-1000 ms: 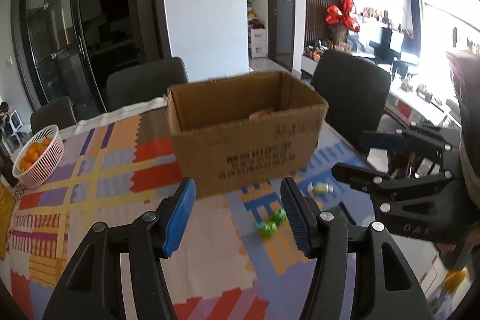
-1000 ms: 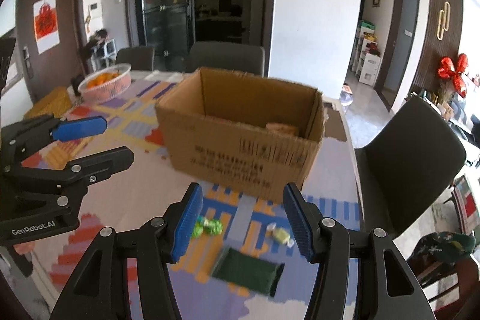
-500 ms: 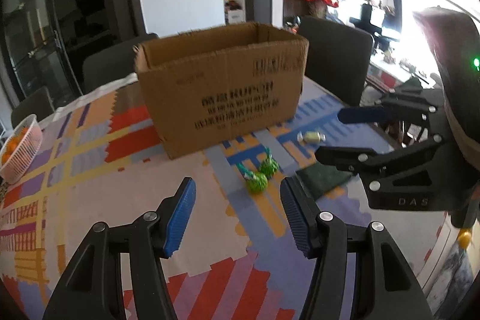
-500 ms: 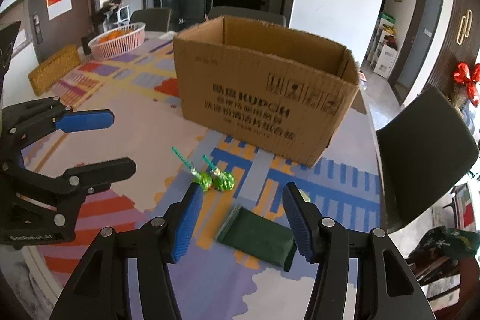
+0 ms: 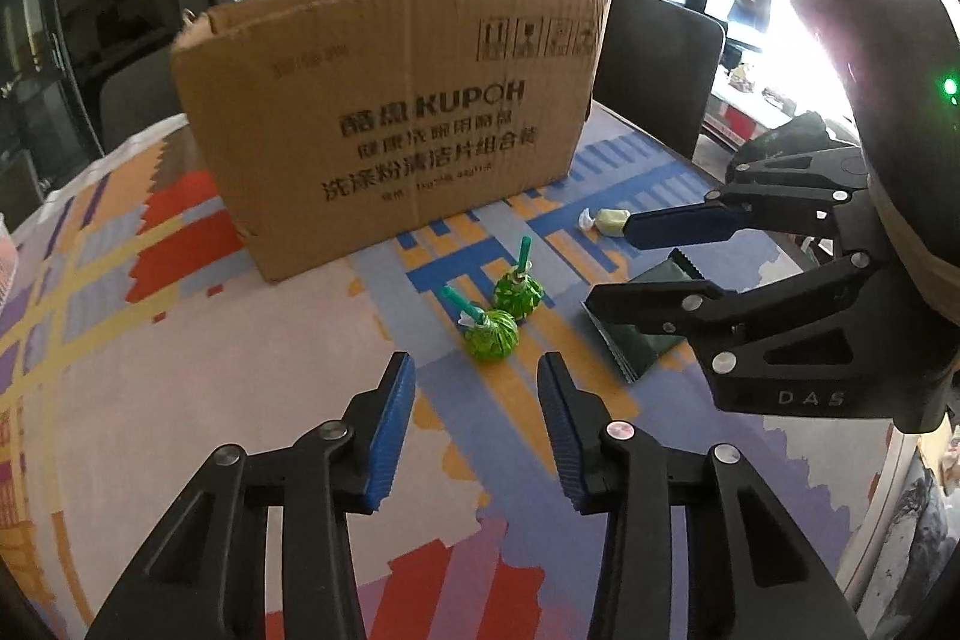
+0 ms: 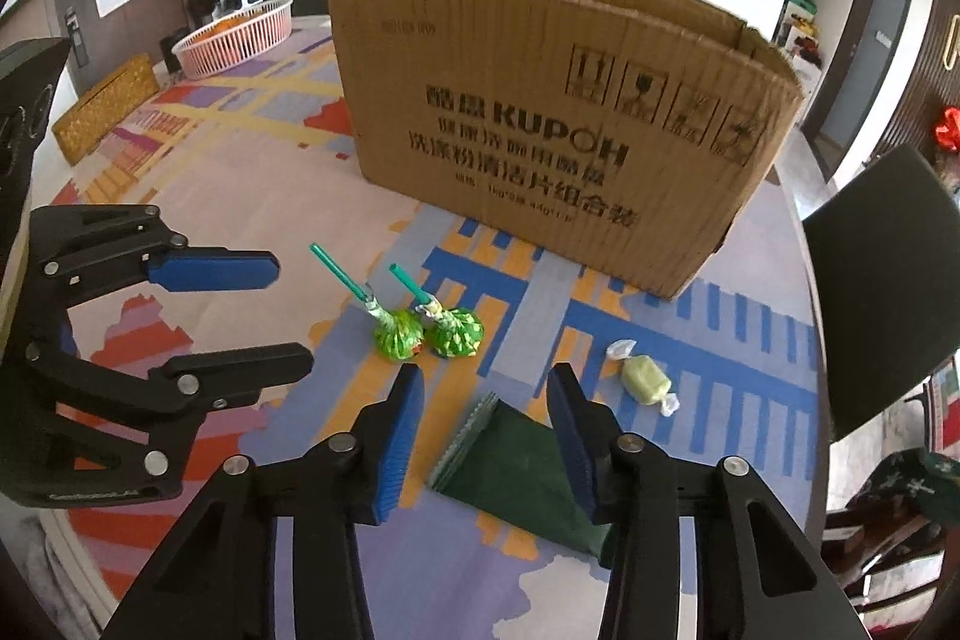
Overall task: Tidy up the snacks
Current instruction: 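Grasp a green lollipop with the right tool while the left grasps the other lollipop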
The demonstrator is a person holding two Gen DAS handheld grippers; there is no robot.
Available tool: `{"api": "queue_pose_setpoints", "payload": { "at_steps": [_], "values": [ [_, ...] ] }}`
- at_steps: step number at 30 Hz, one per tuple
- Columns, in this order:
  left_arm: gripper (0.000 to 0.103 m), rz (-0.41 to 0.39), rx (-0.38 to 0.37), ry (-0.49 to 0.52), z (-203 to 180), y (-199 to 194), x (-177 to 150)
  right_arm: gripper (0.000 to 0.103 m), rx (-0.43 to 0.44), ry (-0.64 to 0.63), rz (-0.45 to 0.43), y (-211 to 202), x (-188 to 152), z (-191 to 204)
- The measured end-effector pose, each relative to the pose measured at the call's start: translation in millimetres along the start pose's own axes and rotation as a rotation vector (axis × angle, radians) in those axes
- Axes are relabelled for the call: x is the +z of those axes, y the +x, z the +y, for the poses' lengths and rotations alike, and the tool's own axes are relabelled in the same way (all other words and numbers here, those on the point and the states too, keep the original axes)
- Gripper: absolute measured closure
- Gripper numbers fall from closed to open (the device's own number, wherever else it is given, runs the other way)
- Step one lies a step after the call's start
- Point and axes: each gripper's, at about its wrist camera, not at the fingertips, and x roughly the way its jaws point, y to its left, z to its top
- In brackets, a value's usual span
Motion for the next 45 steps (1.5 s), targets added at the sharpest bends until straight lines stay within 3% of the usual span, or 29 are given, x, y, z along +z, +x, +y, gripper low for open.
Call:
{"api": "queue_pose_setpoints", "payload": {
  "at_steps": [17,30,34,39,45],
  "values": [
    [0.063,0.045,-0.044,0.019,5.9,37.7,8.2,0.067,0.058,-0.037,0.033,32.7,11.9,-3.8],
    [0.066,0.067,-0.036,0.031,4.7,50.6,9.8,0.072,0.127,-0.012,0.068,54.8,17.8,-6.5],
    [0.067,0.066,-0.039,0.024,5.3,52.9,11.3,0.073,0.146,-0.004,0.083,61.5,19.2,-7.0],
    [0.077,0.067,-0.041,0.037,2.5,54.0,13.2,0.077,0.169,0.024,0.092,67.0,20.1,-9.5],
    [0.077,0.063,-0.035,0.033,2.2,50.2,12.3,0.077,0.175,0.054,0.087,67.1,16.1,-14.7]
  ]
}}
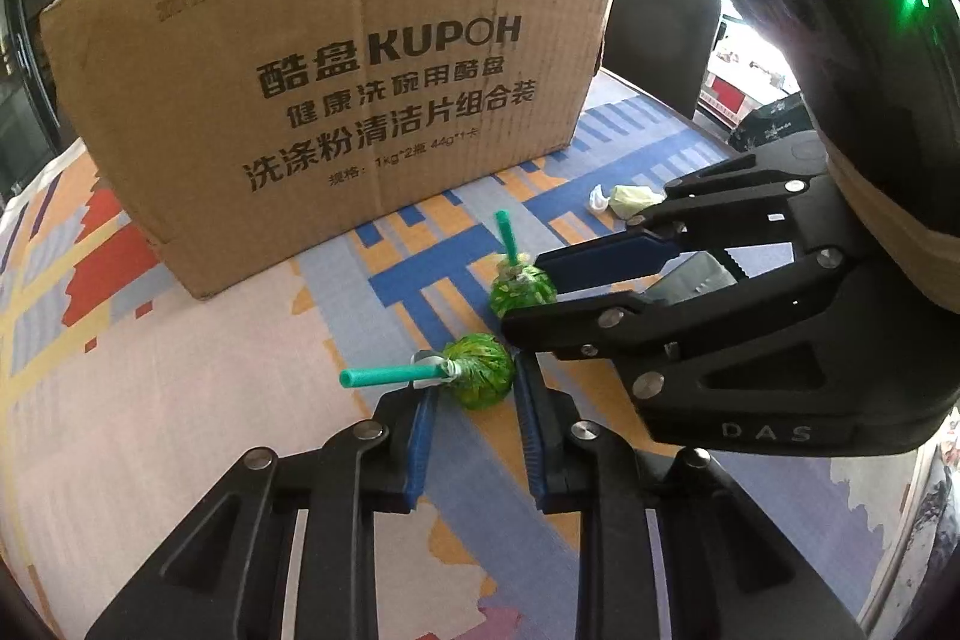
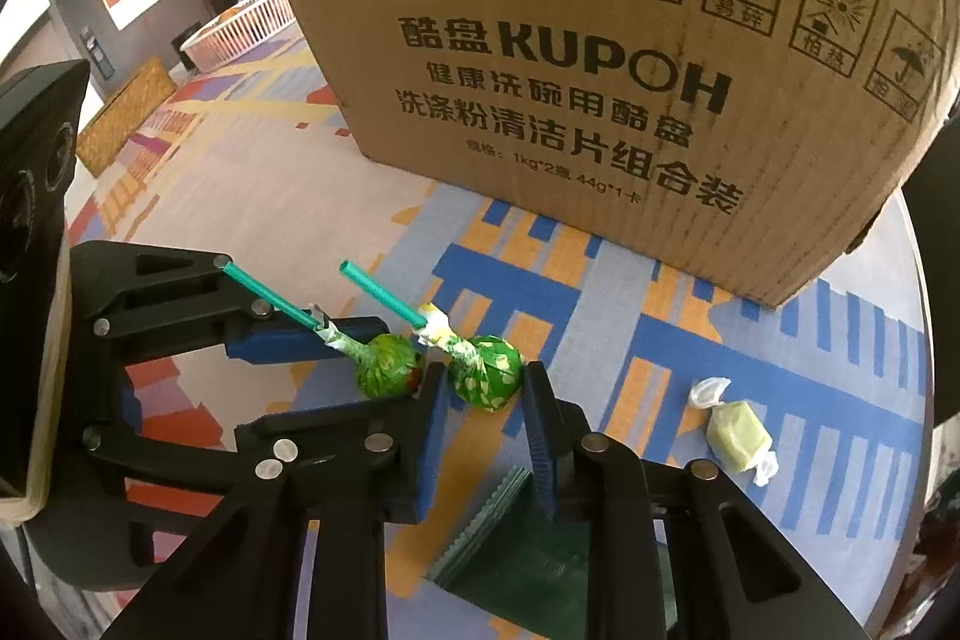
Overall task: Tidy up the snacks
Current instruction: 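Grasp a green lollipop with the right tool while the left grasps the other lollipop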
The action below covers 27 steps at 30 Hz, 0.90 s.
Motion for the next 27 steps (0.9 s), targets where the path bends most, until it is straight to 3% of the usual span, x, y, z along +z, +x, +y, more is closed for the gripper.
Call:
{"api": "queue_pose_setpoints", "payload": {
  "at_steps": [11,27],
  "values": [
    [0.077,-0.037,0.035,-0.074,4.6,-26.8,-3.4,0.077,-0.065,0.051,-0.072,-24.7,-12.9,0.5],
    [0.077,-0.209,0.090,-0.127,-11.9,-94.6,17.7,0.077,-0.114,0.100,-0.243,-100.3,-15.5,13.3]
  ]
}}
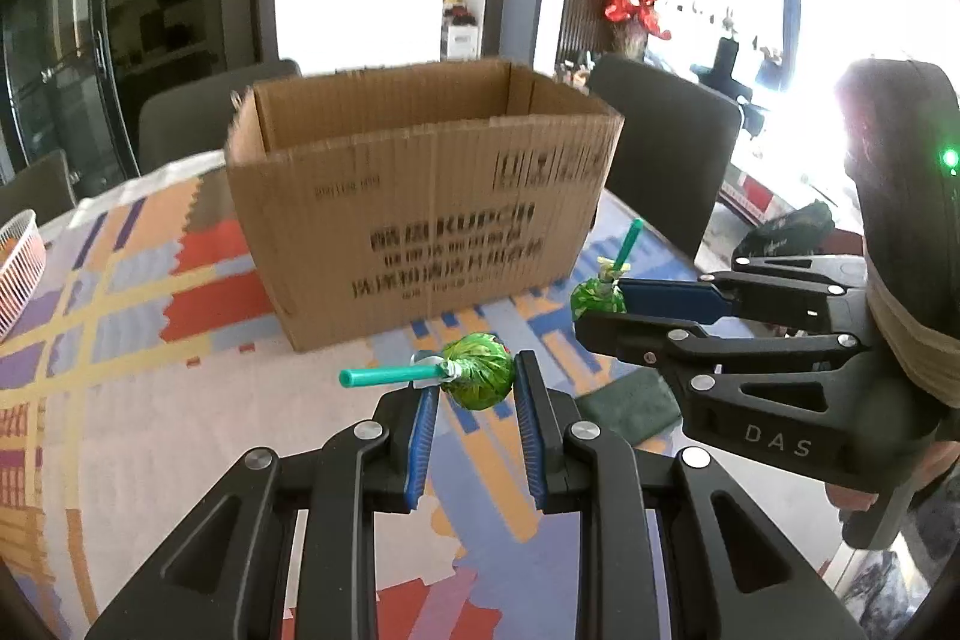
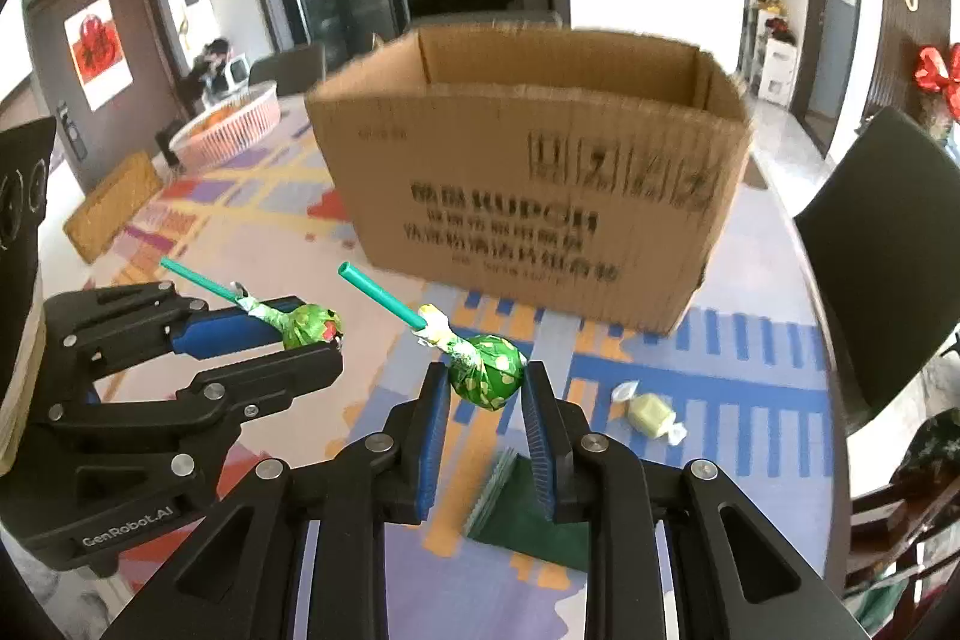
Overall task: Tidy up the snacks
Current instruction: 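Grasp a green lollipop with the right tool while the left grasps the other lollipop, then carry both lollipops into the box and open both tools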
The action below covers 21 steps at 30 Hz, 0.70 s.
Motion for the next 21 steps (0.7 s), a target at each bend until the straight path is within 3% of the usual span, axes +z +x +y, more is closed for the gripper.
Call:
{"api": "queue_pose_setpoints", "payload": {
  "at_steps": [21],
  "values": [
    [0.077,-0.210,0.076,-0.025,9.5,-50.3,78.4,0.077,-0.020,0.059,-0.220,-62.2,64.9,1.7]
  ]
}}
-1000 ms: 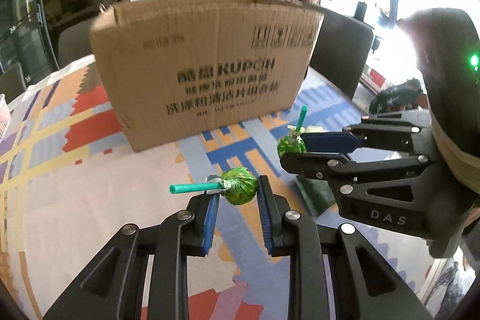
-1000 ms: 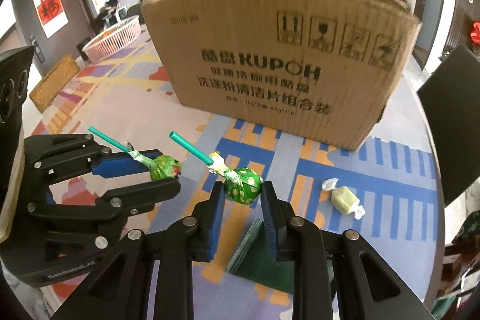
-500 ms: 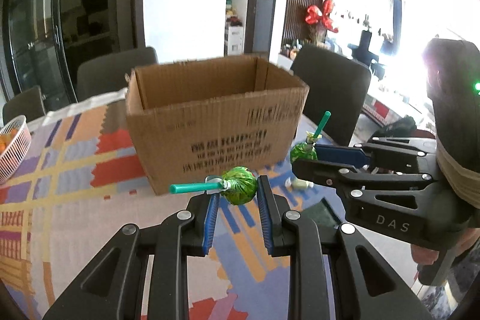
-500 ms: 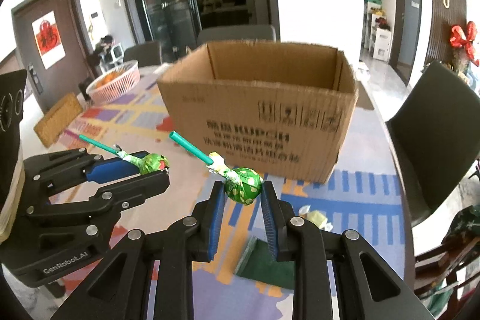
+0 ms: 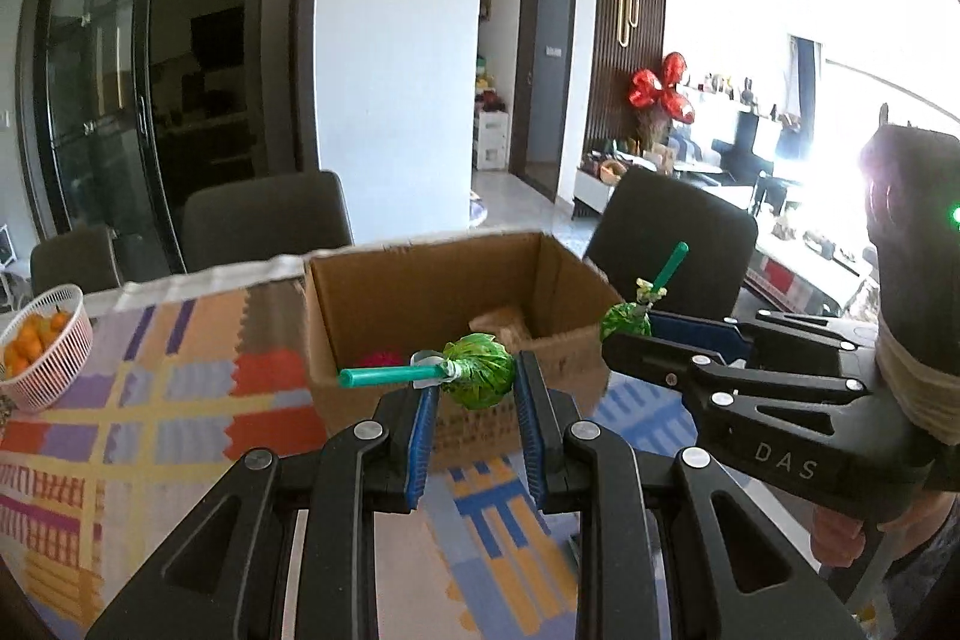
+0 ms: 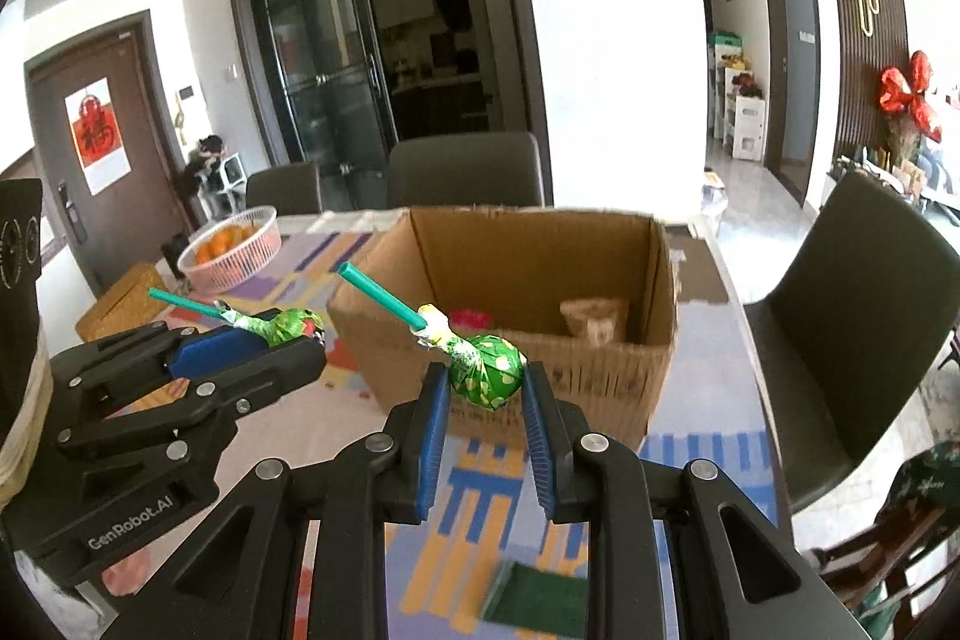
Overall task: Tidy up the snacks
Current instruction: 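Carry both lollipops into the box and open both tools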
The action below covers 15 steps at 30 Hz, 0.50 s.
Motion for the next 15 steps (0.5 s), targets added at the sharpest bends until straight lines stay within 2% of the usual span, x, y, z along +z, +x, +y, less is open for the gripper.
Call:
{"api": "queue_pose_setpoints", "payload": {
  "at_steps": [6,15],
  "values": [
    [0.077,-0.011,0.025,-0.013,8.9,8.9,22.6,0.077,-0.018,-0.009,-0.026,3.2,22.1,1.0],
    [0.077,0.032,0.058,-0.044,27.1,42.0,50.6,0.077,-0.034,-0.024,-0.009,22.7,54.3,-5.3]
  ]
}}
